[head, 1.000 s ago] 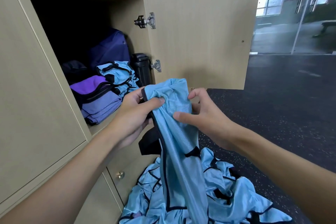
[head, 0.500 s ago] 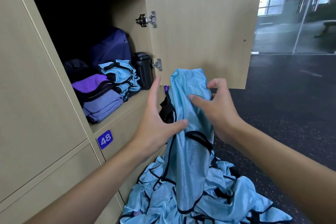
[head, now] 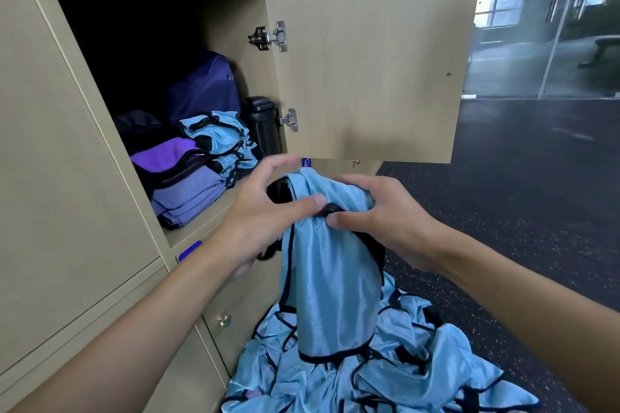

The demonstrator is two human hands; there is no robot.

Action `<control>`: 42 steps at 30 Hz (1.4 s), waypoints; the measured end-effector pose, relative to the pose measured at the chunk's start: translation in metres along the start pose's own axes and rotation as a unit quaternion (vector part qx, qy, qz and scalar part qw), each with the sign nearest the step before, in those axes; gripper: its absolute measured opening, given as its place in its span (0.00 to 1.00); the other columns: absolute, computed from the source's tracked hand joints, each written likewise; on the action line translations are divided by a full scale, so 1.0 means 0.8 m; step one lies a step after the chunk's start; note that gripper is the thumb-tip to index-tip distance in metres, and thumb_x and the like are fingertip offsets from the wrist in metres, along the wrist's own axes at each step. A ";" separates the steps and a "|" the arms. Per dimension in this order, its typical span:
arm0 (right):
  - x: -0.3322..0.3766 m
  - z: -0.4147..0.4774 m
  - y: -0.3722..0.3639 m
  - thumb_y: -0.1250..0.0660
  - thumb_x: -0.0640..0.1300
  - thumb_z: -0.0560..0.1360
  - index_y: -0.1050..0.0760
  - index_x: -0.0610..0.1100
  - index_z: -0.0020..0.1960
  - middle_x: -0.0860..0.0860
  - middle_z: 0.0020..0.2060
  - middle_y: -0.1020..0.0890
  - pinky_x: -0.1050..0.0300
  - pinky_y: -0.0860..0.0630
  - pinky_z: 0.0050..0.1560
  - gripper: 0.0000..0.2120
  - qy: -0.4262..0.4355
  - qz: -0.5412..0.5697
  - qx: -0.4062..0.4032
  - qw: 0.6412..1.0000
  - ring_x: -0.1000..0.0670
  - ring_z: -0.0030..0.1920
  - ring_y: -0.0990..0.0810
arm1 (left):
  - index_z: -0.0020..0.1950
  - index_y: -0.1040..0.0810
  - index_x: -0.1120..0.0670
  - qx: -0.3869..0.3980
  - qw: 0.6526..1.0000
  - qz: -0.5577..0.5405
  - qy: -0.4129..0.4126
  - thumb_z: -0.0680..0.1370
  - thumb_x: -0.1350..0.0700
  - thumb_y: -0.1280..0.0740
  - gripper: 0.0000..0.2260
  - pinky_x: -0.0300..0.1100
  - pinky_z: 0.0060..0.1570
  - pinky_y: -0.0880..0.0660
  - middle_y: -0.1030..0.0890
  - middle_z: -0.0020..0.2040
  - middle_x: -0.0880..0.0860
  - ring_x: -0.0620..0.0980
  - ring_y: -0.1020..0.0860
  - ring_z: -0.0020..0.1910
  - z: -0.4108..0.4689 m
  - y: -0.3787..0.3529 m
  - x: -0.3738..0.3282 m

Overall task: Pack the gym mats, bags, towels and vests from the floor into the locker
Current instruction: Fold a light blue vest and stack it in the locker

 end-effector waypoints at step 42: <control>-0.001 0.003 0.015 0.25 0.36 0.72 0.28 0.52 0.62 0.49 0.50 0.17 0.54 0.17 0.45 0.24 -0.014 0.109 -0.083 0.990 0.51 0.45 0.15 | 0.67 0.26 0.48 0.095 0.984 0.146 -0.039 0.66 0.65 0.19 0.33 0.22 0.46 0.29 0.22 0.57 0.38 0.28 0.23 0.51 -0.023 -0.012 -0.024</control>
Point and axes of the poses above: each hand's wrist, its own z-axis towards the middle knuckle, its own y-axis out of the back of the hand, x = y × z, the point moved 4 cm from there along z, towards the middle knuckle
